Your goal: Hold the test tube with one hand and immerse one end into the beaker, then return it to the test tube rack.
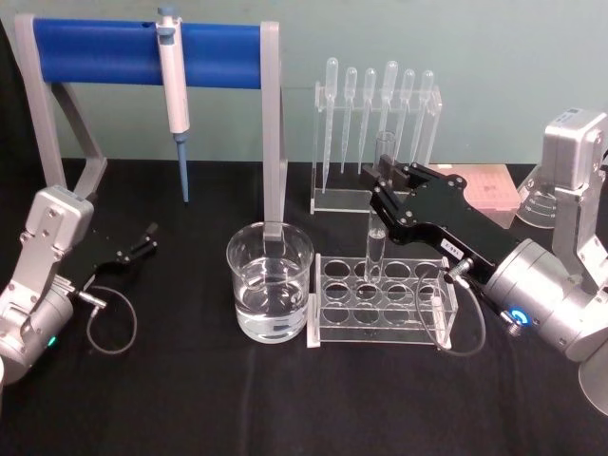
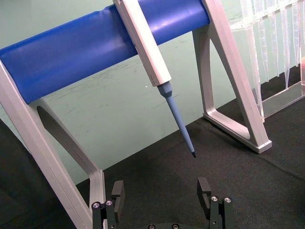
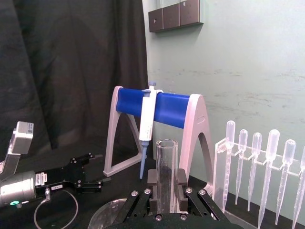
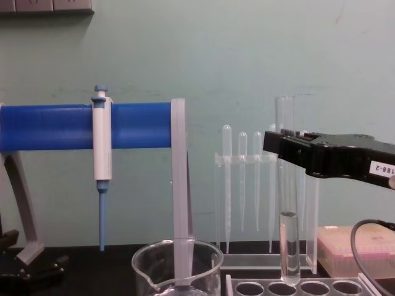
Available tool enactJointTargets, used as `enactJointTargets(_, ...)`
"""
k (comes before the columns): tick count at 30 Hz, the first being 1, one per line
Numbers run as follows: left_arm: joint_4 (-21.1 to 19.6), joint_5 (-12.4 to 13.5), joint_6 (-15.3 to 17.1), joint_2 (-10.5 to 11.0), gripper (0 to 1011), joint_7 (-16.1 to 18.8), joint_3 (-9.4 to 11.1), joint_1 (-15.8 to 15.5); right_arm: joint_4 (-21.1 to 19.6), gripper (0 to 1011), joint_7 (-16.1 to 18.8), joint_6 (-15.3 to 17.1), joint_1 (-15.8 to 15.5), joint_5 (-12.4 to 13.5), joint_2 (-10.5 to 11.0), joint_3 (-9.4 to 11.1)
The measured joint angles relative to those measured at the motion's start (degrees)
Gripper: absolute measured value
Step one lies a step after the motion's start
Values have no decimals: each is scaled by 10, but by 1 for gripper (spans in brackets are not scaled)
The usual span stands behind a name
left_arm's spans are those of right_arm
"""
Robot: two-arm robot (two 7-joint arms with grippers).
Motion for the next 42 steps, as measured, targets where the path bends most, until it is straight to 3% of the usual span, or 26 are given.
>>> enactJointTargets(42, 0, 0, 0, 0, 1000, 0, 0, 0, 0, 226, 0, 0, 0, 0, 0, 0)
